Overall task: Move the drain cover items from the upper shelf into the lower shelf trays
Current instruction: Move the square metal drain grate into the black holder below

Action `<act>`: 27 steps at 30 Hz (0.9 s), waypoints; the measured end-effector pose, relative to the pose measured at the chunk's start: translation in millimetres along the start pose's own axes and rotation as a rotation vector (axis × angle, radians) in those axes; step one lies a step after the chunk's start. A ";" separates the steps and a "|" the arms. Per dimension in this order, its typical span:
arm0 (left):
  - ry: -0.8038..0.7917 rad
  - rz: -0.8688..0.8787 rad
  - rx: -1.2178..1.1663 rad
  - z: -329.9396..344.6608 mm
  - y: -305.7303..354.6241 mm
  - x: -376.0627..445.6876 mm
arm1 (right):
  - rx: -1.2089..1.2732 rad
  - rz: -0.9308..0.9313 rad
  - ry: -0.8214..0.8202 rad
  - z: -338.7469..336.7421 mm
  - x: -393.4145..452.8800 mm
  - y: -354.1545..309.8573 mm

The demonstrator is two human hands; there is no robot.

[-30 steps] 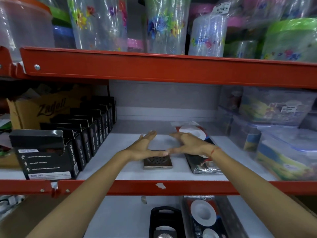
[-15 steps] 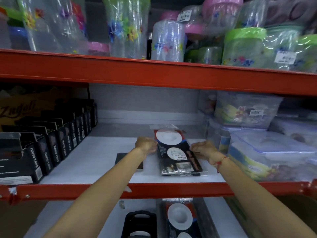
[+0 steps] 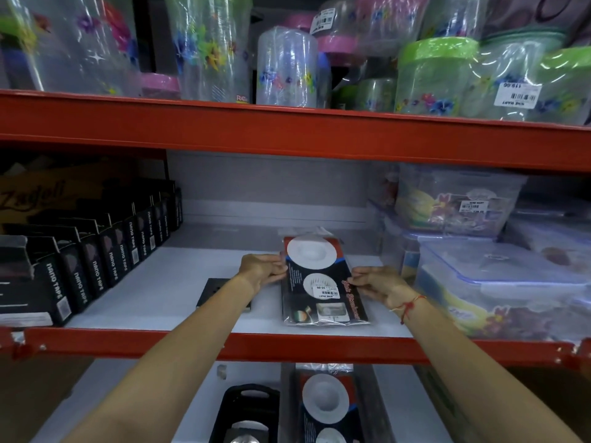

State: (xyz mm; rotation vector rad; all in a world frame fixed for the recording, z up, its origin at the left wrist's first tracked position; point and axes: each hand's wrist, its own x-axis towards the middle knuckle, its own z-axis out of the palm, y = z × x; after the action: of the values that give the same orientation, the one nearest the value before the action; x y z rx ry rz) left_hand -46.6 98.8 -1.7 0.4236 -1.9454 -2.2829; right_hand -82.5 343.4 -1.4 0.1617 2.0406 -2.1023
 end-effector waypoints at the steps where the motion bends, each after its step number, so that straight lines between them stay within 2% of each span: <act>1: 0.007 0.010 0.009 0.3 0.0 0.1 | 0.001 -0.003 -0.001 0.2 1.4 0.5; 6: 0.098 0.088 0.125 -7.4 -2.9 -1.6 | -0.149 -0.074 0.043 3.9 4.3 6.1; 10: 0.175 0.229 0.375 -41.9 -2.5 -16.8 | -0.551 -0.316 0.254 19.5 0.8 0.5; 13: 0.212 0.409 0.685 -88.3 -2.0 -38.5 | -0.695 -0.550 0.282 45.9 -11.2 -7.9; 15: 0.268 0.508 0.919 -116.8 -4.5 -53.0 | -0.738 -0.678 0.194 69.0 -20.1 -11.6; 18: 0.289 0.586 1.137 -155.1 -8.6 -74.4 | -0.800 -0.756 -0.094 111.9 -33.7 -11.8; 21: 0.150 0.658 1.297 -182.6 -18.5 -90.1 | -1.013 -0.692 -0.391 149.1 -42.2 -10.3; 23: 0.083 0.700 1.437 -194.6 -28.2 -95.4 | -1.122 -0.600 -0.521 171.5 -43.3 -11.0; 27: 0.154 0.756 1.617 -205.1 -46.6 -99.8 | -1.345 -0.433 -0.632 207.9 -33.8 -8.4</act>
State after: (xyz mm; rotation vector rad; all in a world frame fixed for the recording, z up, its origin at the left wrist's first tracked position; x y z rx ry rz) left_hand 111.0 -61.7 -62.1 -0.0928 -2.6804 0.0256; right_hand -38.0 138.7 22.0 -1.0318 2.5886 -0.3577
